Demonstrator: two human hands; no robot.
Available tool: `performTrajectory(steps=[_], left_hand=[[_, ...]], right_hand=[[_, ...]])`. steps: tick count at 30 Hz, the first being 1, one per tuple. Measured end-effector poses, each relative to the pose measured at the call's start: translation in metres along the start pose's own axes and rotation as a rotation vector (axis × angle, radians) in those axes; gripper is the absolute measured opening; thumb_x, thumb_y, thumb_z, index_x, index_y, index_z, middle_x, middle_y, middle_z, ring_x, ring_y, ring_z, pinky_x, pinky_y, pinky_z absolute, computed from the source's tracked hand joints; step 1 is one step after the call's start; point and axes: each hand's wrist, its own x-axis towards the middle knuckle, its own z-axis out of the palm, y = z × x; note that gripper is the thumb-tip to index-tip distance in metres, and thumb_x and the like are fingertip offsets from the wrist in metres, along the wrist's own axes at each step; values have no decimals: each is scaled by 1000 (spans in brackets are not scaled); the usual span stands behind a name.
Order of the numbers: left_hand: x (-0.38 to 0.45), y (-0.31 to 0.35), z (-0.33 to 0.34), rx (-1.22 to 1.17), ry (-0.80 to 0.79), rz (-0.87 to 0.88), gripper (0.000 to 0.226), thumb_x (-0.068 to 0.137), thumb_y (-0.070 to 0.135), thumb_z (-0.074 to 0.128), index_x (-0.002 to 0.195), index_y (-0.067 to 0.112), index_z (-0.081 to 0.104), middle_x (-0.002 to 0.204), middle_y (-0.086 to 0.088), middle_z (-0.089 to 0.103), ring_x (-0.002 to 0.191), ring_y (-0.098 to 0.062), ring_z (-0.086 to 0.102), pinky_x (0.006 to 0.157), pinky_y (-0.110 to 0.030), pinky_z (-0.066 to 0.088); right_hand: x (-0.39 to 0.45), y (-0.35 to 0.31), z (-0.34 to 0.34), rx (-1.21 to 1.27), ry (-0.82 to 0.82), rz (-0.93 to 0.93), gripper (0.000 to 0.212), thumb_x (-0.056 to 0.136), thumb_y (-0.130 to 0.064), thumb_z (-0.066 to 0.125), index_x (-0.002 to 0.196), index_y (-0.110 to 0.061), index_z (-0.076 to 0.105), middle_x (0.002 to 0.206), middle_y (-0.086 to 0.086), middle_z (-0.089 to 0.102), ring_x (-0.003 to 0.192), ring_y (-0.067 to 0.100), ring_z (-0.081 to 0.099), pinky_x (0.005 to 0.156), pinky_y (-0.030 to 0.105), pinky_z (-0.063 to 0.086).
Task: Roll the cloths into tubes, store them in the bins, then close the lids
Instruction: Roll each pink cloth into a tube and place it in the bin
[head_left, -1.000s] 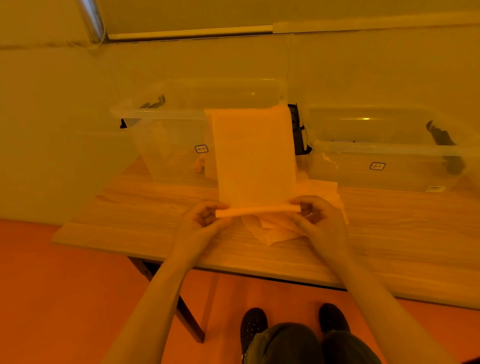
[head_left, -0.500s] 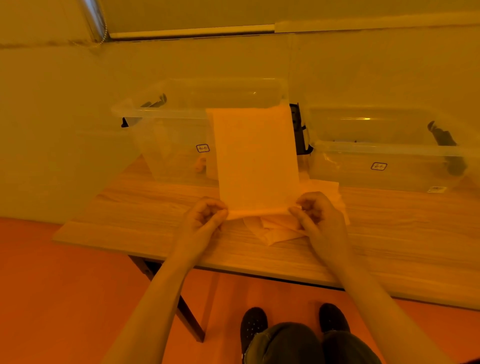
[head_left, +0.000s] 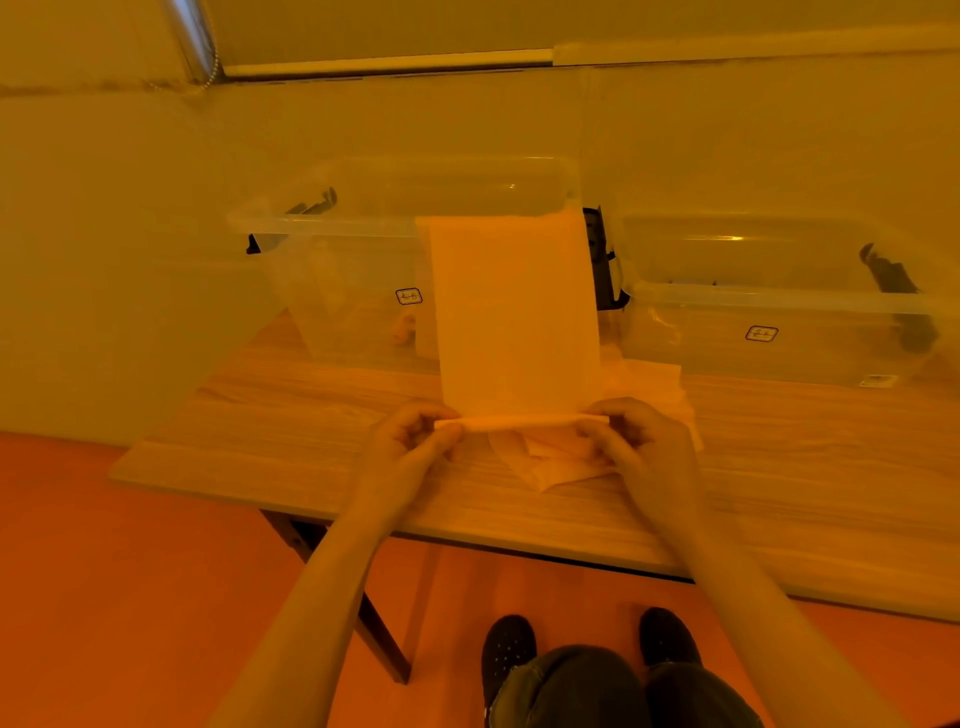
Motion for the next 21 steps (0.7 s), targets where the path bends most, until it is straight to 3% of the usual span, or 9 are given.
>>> performTrajectory(steps=[3,5,8,11,14,17,21], left_hand=[[1,-1,2,55,-11,27,24,88,23,63,75,43,66,70,8,67,61,-3,57,62,-27,43],[2,-1,1,62,-14,38,26,90,20,62,78,43,66,69,7,66,61,-6,58,61,-28,44],[1,-4,-1,52,-19,51,22,93,20,60,87,41,63,63,1,62,56,-15,56,53,-32,43],[2,-6,-2,67,-44,53,17,92,26,57,86,41,64,59,-1,61,52,-15,55,52,-30,42],[1,-4,-2,20,-38,23,22,90,14,62,88,35,68,69,3,68,59,-9,60,55,-24,46],[-1,-1,-2,-30,-56,-8,23,82,7,69,96,25,67,89,8,73,78,-7,67,64,-20,51],[0,0,0,-36,-37,-10,18,86,14,65,86,32,69,74,6,69,64,-5,60,60,-20,46]], right_hand=[[1,1,0,-23,12,-24,5,87,-38,58,88,-39,64,86,-16,66,77,0,62,63,16,51],[1,2,0,-70,39,-83,14,85,-44,56,90,-34,65,91,-17,62,82,0,60,66,16,50],[1,1,1,-32,49,-63,11,88,-30,62,98,-35,62,86,-14,61,76,-1,61,65,14,50],[0,0,1,-16,60,-61,24,89,-18,65,94,-40,59,83,-14,62,74,-1,61,62,12,49],[-1,2,1,-65,38,-66,18,89,-18,64,98,-34,61,89,-20,60,79,-3,59,67,9,46],[-1,3,1,-126,31,-67,27,83,-19,70,103,-34,59,96,-24,56,86,-6,55,69,9,45],[-2,0,1,-96,41,-90,12,88,-27,64,96,-35,60,86,-19,61,81,-6,57,69,11,46]])
